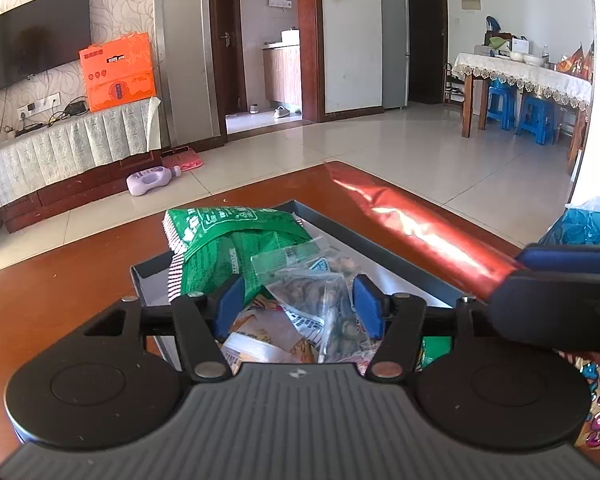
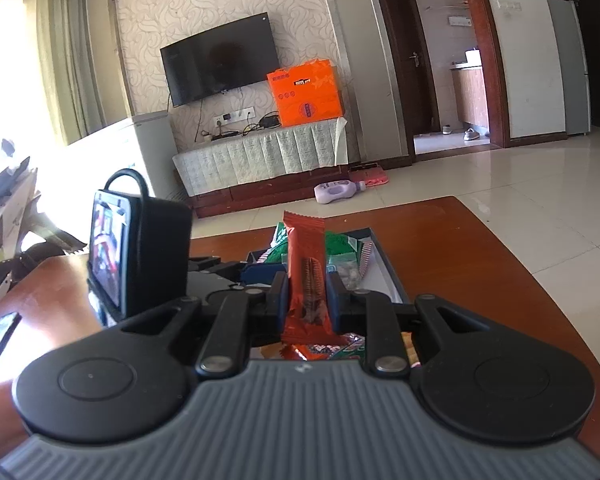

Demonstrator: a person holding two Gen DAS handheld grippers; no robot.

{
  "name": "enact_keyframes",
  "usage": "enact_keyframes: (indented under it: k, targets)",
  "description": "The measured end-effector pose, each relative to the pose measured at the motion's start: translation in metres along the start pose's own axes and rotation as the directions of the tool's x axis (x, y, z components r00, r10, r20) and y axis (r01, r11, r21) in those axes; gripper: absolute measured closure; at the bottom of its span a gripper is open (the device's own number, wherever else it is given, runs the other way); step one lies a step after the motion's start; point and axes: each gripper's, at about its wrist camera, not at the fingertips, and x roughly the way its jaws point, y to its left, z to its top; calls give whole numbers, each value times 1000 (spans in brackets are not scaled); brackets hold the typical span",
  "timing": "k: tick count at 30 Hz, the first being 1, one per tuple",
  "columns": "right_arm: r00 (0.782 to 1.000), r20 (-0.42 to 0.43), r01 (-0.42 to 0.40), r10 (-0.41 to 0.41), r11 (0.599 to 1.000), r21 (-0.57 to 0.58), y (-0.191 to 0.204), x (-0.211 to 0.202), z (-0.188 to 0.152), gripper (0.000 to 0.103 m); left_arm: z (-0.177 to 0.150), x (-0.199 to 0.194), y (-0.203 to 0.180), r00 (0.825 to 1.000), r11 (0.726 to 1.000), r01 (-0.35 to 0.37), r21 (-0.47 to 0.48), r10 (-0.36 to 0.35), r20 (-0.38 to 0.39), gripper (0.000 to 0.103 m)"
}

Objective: Organize snacks
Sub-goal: 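Lower the clear bag into the box and open the left gripper, then lower the red candy bar into the box and open the right gripper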

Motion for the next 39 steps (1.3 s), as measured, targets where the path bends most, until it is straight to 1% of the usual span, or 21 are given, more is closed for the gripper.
enact_keyframes:
  k: [7,12,19,22,30,35,39]
  targets:
    - [1000,-14,16,-16,1000,-1,-4,15,0,80,-7,-6,-7,1000,1000,9,16,-9,-4,36]
    - [999,-35,32,-32,999,9,-11,29,0,80,-10,-14,-7,1000,1000,8,27,-8,2,30]
    - [996,-80,45,-46,999,-3,-14,49,-7,80,-16,-22,-6,1000,999,16,37,-16,-1,26]
    - [994,-98,53,-52,999,-1,-16,57,-7,79,-18,-28,-6,1000,999,20,43,-20,4,22]
    - [992,-115,58,-58,998,-6,-15,67,-9,79,-25,-43,-2,999,998,32,57,-31,-5,20]
    - [989,-137,59,-65,997,-42,-11,78,-12,80,-29,-50,1,999,998,30,57,-30,-13,19]
    - [986,-148,68,-82,993,-101,-2,85,-14,80,-33,-57,2,1000,998,24,64,-23,-16,17]
